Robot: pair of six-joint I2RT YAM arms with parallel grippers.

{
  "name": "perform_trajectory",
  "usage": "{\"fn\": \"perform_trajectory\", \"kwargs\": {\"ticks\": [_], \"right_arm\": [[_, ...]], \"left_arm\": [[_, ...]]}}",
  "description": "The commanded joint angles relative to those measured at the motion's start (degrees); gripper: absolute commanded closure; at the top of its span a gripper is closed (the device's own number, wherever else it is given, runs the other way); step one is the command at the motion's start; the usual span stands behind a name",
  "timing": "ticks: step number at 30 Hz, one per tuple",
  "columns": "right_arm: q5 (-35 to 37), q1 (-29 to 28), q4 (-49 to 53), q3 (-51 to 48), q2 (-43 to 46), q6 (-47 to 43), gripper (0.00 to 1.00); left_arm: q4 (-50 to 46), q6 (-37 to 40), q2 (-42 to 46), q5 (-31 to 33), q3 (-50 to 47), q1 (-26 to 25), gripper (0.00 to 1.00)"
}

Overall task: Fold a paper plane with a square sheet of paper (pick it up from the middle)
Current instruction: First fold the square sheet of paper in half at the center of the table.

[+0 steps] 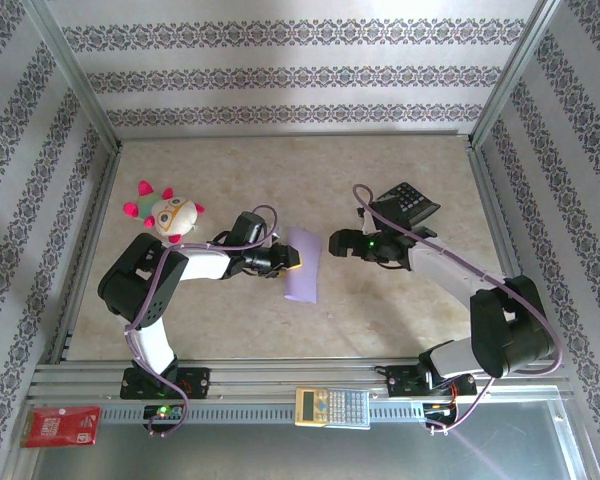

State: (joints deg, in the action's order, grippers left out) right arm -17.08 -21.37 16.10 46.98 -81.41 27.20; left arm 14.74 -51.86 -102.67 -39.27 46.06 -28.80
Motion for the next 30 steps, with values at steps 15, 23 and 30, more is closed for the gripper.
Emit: {"fn": "perform_trajectory", "kwargs": {"ticks": [15,23,30], "right_arm": [[-4.1,-2.72,-5.88,-0.95,-5.04,3.59,0.1],[-4.69,-2.72,-6.6,-1.19,-5.65,3.89,0.1],[-5.17,-2.72,-7.0,-1.07,-6.46,4.08,0.1]], "left_arm": [[-14.49,7.59,1.07,15.58,1.83,-1.63,0.53],[-19.83,9.33,1.13,19.91,4.17,-2.05,0.49],[-20.35,8.99,2.48,22.99,4.82,-2.14,0.46]]}}
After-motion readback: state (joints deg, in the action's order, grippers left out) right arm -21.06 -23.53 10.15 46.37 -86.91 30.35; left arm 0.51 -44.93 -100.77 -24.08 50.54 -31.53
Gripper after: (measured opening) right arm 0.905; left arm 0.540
